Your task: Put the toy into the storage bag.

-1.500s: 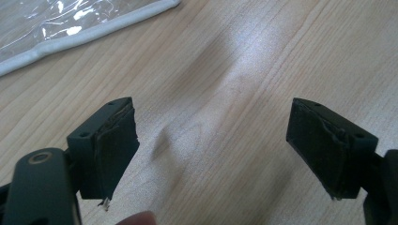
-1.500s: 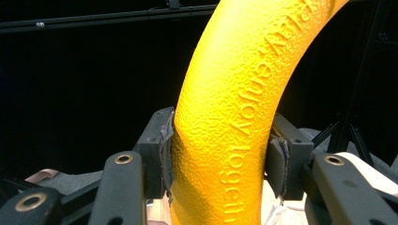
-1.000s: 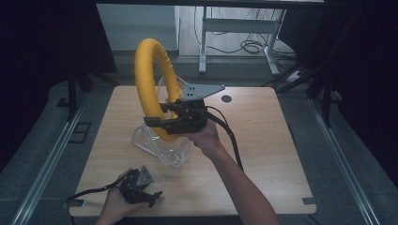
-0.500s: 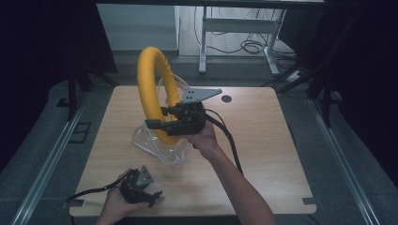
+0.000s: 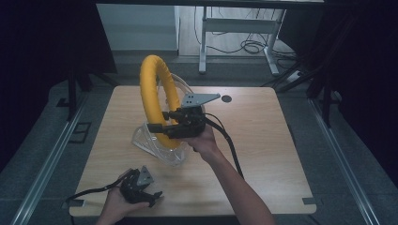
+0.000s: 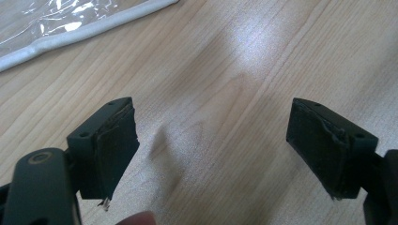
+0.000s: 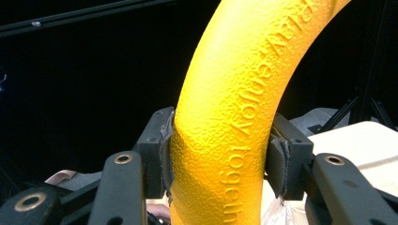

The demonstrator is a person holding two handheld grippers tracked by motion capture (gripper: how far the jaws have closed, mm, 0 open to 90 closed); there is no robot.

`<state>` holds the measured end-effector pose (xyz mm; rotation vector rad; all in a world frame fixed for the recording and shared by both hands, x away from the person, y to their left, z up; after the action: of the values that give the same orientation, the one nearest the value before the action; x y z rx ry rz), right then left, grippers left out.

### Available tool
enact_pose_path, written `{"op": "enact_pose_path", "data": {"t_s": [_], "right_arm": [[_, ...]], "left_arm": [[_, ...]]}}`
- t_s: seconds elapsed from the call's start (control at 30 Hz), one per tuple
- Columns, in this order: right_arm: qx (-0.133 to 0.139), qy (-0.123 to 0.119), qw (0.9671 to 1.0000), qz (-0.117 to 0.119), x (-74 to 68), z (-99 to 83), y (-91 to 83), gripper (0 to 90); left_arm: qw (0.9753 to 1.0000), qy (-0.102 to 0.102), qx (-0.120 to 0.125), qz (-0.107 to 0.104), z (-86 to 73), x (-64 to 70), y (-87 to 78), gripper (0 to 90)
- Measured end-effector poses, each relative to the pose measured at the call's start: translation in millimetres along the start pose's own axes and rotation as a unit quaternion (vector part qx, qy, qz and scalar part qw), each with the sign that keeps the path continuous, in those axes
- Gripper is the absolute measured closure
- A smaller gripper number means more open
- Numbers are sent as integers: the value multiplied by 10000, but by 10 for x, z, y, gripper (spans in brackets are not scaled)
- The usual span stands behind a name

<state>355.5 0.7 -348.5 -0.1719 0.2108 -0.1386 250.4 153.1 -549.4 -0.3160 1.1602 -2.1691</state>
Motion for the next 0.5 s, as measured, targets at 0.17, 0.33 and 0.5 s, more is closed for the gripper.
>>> {"op": "enact_pose_path", "data": {"t_s": [0.17,0.33,0.5], "right_arm": [[-33,72,10000,-18,51,-77,23,492],[-58,164,9998,-17,91,-134,36,492],[-96,217,9997,-42,144,-197,46,492]], "left_arm": [[10000,2,-3,5,-1,-1,0,167],[10000,-5,9,1,-1,1,2,167],[10000,-4,6,-5,-2,3,8,167]]}}
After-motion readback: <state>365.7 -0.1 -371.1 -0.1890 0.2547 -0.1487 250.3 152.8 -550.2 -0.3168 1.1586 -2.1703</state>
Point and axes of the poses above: each handheld gripper's, and its own axes: y roughly forward along the jaws, z roughly out of its top, x roughly to its right, the point moved 4 cm from there along y, roughly forward along the jaws
